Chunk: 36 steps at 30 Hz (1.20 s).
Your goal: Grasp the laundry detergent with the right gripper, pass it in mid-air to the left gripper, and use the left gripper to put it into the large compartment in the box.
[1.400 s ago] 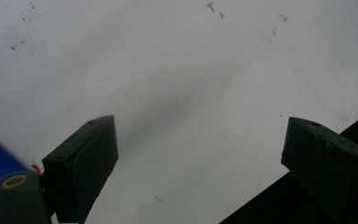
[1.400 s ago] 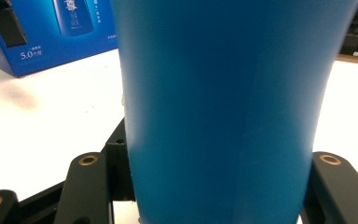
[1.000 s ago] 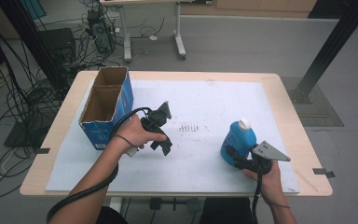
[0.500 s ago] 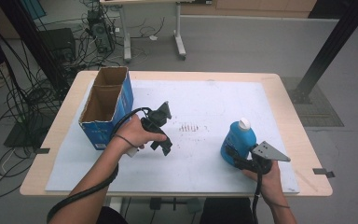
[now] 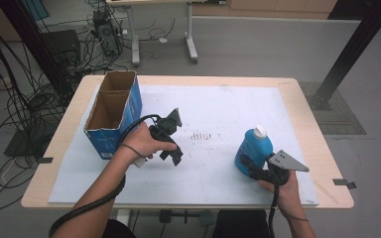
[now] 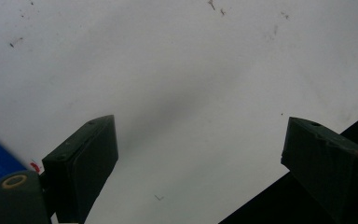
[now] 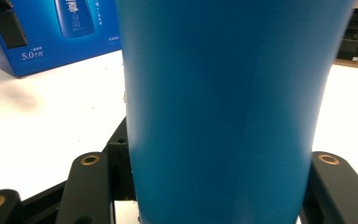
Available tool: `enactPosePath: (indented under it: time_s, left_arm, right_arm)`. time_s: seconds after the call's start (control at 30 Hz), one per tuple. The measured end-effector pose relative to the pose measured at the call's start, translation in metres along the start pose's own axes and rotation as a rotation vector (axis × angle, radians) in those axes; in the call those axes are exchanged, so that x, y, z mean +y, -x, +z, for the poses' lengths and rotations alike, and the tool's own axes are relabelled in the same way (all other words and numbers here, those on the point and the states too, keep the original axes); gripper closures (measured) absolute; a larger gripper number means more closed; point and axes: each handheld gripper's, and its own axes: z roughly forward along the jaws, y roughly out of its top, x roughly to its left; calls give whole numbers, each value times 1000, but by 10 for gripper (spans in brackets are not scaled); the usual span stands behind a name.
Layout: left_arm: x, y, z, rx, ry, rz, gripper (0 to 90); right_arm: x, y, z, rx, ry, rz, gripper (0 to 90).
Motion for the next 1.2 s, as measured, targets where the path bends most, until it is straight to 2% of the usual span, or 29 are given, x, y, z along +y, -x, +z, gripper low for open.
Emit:
enactPosePath:
  time_s: [0.5,0.63,1.2]
  left_arm:
    - [2,0,-2,5,-9,14,108]
    - [3,0,-1,4,0,4,108]
    - [5,-2,1,-4,-5,7,108]
  right_arm:
    - [-1,0,0,-1,8,-3,423]
    - [-1,0,0,-1,9,-4,423]
    - [-2,0,0,1,16,-2,423]
